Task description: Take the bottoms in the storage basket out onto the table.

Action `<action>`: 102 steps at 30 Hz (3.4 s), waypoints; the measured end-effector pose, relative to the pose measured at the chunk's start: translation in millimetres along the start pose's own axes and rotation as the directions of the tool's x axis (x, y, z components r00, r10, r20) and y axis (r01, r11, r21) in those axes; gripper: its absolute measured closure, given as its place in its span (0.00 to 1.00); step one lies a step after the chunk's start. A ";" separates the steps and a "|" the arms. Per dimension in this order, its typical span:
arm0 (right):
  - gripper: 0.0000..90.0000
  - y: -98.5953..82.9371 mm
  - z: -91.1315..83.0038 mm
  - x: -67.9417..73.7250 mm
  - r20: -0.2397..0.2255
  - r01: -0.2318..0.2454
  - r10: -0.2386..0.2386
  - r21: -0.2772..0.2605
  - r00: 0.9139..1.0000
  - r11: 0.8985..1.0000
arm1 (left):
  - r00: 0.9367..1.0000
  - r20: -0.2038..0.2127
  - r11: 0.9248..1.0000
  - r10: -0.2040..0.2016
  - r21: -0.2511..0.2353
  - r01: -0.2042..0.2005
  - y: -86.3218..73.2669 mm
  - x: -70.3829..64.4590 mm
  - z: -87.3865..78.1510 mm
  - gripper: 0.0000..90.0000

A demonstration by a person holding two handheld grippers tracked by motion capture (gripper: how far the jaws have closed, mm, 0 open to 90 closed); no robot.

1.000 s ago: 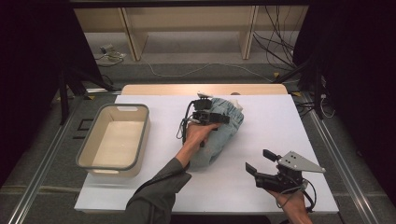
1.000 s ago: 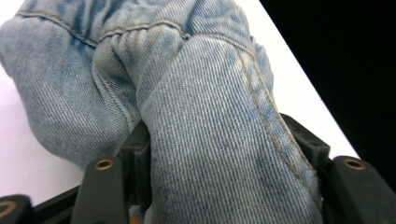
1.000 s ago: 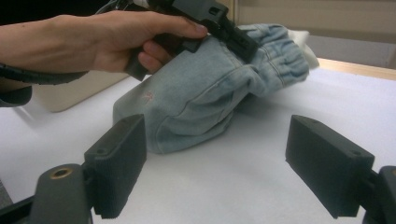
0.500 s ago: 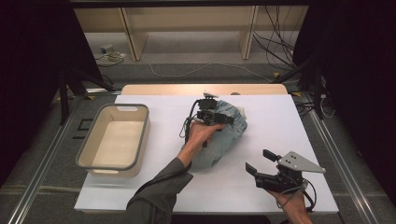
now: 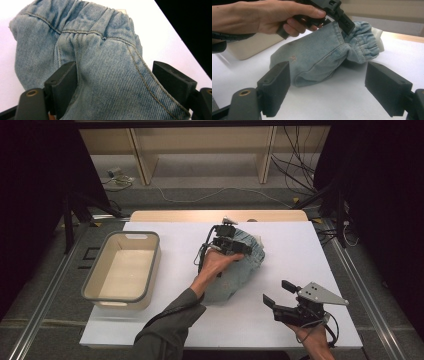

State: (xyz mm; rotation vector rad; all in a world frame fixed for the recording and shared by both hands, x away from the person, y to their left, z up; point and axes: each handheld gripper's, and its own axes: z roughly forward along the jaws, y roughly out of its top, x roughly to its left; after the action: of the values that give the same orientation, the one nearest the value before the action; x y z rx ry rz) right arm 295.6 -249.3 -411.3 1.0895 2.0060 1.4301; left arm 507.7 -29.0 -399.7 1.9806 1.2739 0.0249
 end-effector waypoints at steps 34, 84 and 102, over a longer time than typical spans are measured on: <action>0.24 -0.6 0.8 -0.4 0.003 -0.005 0.005 0.003 1.000 1.000 | 0.996 0.092 0.999 -0.002 -0.042 0.006 3.3 10.8 -33.8 0.18; 0.24 -2.2 1.7 -4.9 0.013 -0.033 0.033 0.003 0.999 0.999 | 0.956 0.196 0.910 0.218 -0.395 -0.127 -103.1 70.9 -111.3 0.11; 0.23 -1.7 0.8 -4.9 0.004 -0.038 0.038 -0.007 0.999 0.999 | 0.932 0.202 0.866 0.301 -0.467 -0.179 -120.0 63.0 -124.5 0.08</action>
State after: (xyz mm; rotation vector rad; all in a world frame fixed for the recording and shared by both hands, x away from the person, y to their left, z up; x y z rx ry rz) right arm 298.4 -253.0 -413.5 1.1321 1.9865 1.4517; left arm 397.4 118.2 -407.5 1.6636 0.7541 0.1510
